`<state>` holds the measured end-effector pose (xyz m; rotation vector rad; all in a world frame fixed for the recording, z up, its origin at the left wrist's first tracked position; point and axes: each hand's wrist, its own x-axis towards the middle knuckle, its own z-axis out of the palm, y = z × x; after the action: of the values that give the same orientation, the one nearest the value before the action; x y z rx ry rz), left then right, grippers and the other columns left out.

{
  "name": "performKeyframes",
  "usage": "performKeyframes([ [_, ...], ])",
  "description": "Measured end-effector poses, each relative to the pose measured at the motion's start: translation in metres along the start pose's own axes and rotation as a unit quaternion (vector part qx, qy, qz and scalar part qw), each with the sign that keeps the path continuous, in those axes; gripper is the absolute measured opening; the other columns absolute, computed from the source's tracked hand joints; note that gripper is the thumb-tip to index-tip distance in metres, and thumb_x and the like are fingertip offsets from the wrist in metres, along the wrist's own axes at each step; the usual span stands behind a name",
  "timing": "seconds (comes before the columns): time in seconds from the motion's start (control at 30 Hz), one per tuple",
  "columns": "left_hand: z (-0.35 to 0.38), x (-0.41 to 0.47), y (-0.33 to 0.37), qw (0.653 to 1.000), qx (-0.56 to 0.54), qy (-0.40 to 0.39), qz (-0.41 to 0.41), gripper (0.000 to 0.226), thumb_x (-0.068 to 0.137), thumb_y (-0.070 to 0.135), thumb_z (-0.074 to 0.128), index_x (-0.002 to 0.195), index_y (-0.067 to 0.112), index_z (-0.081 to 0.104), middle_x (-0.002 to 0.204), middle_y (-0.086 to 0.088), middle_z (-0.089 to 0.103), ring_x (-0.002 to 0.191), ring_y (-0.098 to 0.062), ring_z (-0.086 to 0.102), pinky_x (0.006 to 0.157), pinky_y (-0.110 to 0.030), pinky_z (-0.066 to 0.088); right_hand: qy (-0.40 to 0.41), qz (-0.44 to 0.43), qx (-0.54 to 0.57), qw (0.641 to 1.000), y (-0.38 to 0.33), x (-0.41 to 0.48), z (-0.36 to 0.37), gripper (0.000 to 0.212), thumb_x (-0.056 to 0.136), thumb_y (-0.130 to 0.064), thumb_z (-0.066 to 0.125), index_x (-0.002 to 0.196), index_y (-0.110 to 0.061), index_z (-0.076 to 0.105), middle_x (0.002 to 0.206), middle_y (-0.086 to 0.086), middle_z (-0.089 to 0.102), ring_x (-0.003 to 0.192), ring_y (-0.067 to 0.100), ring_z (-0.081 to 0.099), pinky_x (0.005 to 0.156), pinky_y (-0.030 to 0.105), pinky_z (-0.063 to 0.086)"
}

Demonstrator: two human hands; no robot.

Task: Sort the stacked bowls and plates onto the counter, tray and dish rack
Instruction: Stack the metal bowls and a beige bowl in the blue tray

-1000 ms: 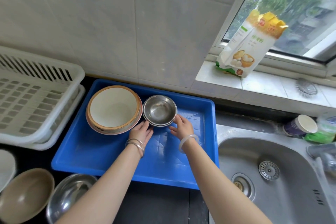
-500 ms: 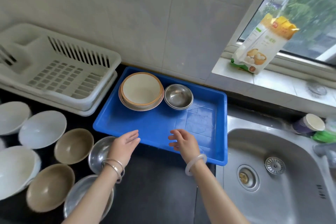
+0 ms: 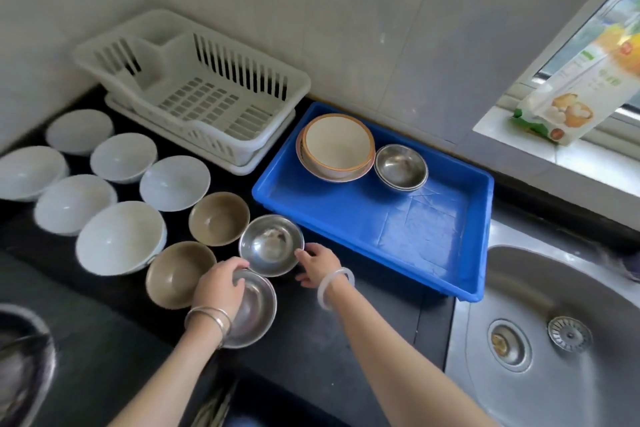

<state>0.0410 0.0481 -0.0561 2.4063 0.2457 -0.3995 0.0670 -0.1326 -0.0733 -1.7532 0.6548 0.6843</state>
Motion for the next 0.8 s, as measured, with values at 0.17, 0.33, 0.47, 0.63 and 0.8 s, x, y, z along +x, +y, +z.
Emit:
performKeyframes([
  [0.17,0.0,0.013,-0.002,0.999,0.051,-0.011,0.015,0.033,0.084,0.001,0.051,0.112,0.015,0.061,0.117,-0.006,0.065,0.108,-0.025,0.059,0.093,-0.033,0.046,0.025,0.035,0.075,0.996,-0.008,0.013,0.007,0.018,0.094,-0.012,0.05,0.11,-0.01,0.058,0.104,0.013,0.064,0.081,0.024,0.068,0.072,0.03,0.059],
  [0.33,0.0,0.02,-0.006,0.999,0.028,-0.018,-0.009,0.029,0.082,0.0,0.045,0.103,0.013,0.058,0.1,-0.006,0.068,0.09,-0.024,0.061,0.082,-0.03,0.048,0.071,0.025,0.07,0.995,-0.002,0.002,-0.004,0.014,0.092,-0.005,0.049,0.088,-0.015,0.059,0.08,0.004,0.064,0.063,0.015,0.068,0.066,0.029,0.06],
  [0.47,0.0,0.025,-0.005,0.998,0.047,-0.025,-0.016,0.018,0.082,0.005,0.051,0.091,0.017,0.06,0.092,0.001,0.069,0.082,-0.02,0.059,0.071,-0.025,0.041,0.067,0.011,0.065,0.996,0.004,-0.014,-0.019,0.021,0.09,-0.003,0.05,0.079,-0.015,0.063,0.078,0.008,0.069,0.065,0.017,0.07,0.054,0.023,0.059],
  [0.63,0.005,0.03,0.0,0.999,-0.012,-0.044,-0.026,0.013,0.08,0.012,0.062,0.09,0.019,0.066,0.087,0.003,0.074,0.081,-0.015,0.064,0.074,-0.024,0.046,0.085,-0.026,0.052,0.995,0.008,-0.029,-0.037,0.021,0.087,-0.002,0.049,0.08,-0.012,0.067,0.07,0.005,0.068,0.057,0.012,0.068,0.057,0.023,0.059],
  [0.8,0.015,0.035,0.012,0.963,-0.224,-0.099,-0.11,0.017,0.079,0.002,0.068,0.095,0.005,0.067,0.091,-0.014,0.07,0.09,-0.029,0.066,0.086,-0.039,0.054,0.123,-0.055,-0.004,0.991,0.012,-0.039,-0.051,0.023,0.082,-0.007,0.051,0.073,-0.021,0.066,0.068,0.0,0.069,0.057,0.013,0.069,0.07,0.033,0.061],
])
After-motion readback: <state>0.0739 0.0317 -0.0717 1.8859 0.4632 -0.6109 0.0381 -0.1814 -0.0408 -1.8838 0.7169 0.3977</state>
